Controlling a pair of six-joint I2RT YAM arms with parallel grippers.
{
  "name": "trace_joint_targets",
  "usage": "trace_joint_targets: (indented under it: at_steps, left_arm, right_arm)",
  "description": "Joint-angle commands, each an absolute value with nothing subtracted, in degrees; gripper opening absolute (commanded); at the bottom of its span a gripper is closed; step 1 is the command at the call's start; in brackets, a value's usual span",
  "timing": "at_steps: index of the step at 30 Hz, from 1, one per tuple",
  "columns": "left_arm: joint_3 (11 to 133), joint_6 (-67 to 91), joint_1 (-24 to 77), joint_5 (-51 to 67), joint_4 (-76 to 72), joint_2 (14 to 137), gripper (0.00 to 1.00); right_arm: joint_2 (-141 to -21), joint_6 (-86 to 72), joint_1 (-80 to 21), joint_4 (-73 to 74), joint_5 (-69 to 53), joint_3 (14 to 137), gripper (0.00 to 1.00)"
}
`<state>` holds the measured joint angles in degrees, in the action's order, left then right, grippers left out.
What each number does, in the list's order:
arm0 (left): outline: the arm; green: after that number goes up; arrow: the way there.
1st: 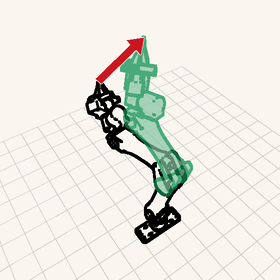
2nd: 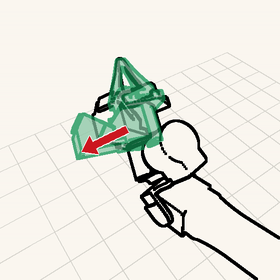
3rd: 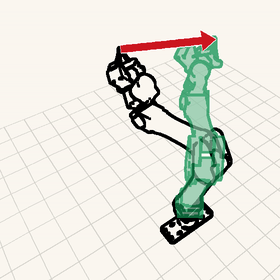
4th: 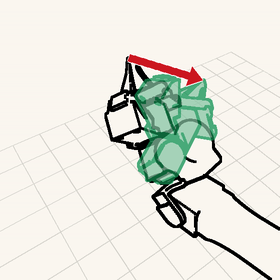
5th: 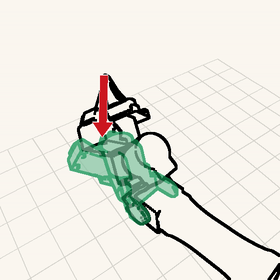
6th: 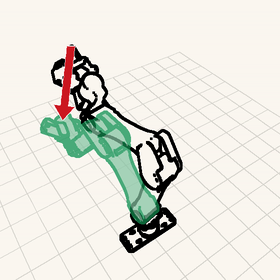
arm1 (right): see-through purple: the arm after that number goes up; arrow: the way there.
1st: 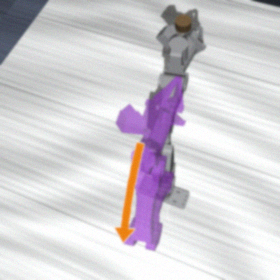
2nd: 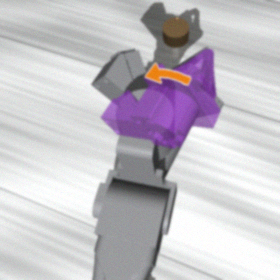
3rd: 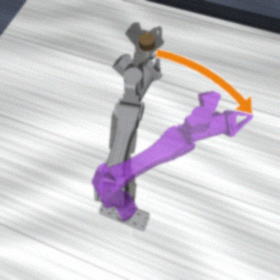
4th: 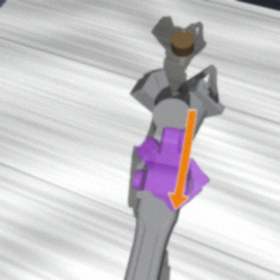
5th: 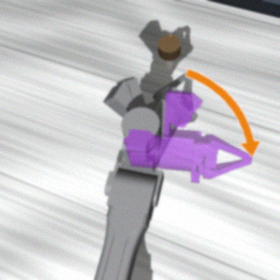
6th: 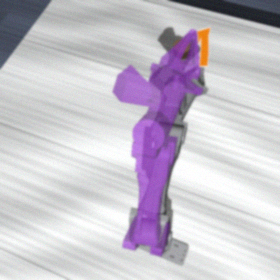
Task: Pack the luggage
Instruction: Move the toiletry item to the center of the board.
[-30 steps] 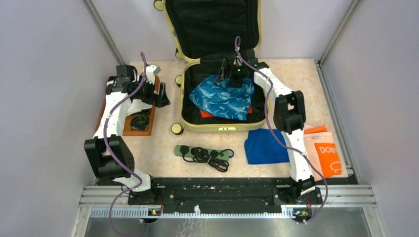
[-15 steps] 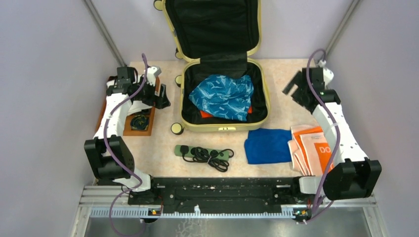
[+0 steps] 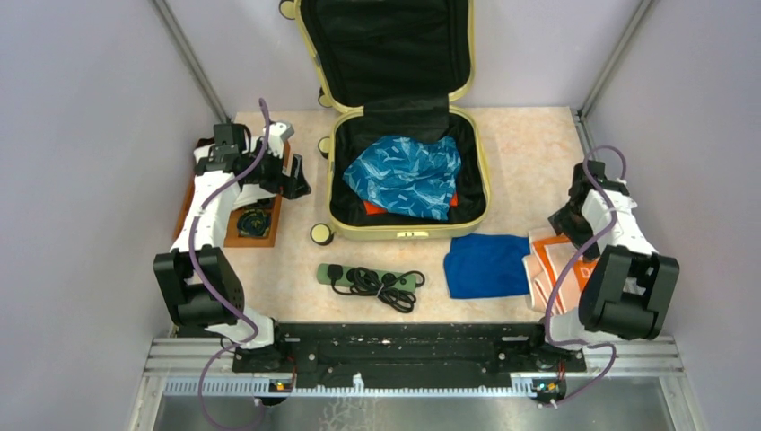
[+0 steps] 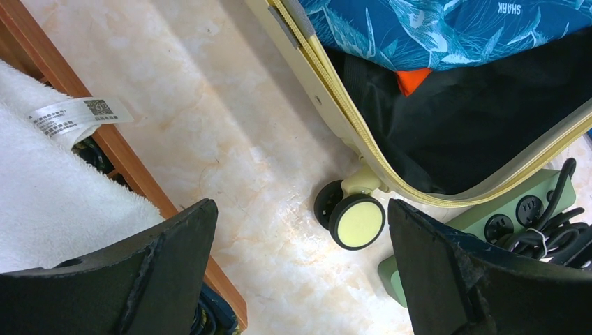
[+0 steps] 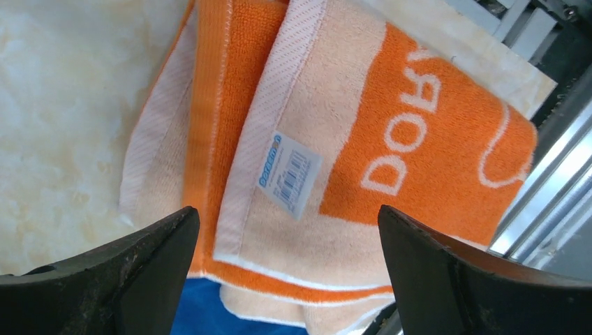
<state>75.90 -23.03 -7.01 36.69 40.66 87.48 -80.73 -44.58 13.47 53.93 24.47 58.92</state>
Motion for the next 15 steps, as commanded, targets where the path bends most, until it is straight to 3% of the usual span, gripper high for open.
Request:
trace_joint_targets:
  at_steps: [1,15]
  left_arm:
    - [75.23,-23.64,-6.78,38.59,38.44,86.40,0.98]
    - [75.31,-23.30,-6.81,37.23,38.14,86.40,0.98]
  right_arm:
    - [-85.45,-46.12,15.62,47.28,20.97,57.37,0.99]
    - [-100.15,-47.97,15.71,36.39,14.47,61.05,0.99]
